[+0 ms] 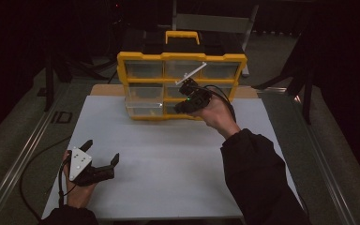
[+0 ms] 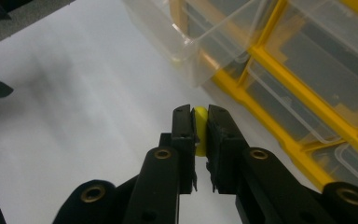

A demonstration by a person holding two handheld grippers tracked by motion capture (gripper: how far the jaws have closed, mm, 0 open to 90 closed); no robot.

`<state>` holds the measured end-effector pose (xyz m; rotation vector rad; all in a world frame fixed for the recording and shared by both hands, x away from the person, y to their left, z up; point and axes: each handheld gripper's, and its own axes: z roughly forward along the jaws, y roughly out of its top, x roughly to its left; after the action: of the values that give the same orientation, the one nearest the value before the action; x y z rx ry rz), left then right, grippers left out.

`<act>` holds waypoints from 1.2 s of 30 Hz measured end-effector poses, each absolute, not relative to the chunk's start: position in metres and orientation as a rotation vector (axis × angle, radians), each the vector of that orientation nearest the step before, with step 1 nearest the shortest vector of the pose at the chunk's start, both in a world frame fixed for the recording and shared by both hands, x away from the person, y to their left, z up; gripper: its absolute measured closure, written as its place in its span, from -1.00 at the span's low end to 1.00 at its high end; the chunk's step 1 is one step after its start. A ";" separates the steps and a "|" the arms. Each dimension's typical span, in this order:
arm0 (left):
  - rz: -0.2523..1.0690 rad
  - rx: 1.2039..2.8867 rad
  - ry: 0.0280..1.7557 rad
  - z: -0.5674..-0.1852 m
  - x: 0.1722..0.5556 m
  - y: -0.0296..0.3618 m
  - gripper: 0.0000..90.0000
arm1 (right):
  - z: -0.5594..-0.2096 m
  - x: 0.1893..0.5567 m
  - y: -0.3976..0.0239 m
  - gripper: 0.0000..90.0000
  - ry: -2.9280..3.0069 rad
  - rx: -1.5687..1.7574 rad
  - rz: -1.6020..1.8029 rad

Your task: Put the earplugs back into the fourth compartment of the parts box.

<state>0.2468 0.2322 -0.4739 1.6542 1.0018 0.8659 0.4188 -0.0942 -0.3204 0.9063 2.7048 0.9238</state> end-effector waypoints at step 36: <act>0.865 1.655 1.000 -0.473 0.247 0.233 -0.99 | -0.300 0.450 -0.094 0.81 2.628 0.978 0.969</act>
<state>0.2466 0.2327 -0.4733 1.6547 0.9995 0.8652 0.4501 -0.0942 -0.3000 0.9784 2.6279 0.9689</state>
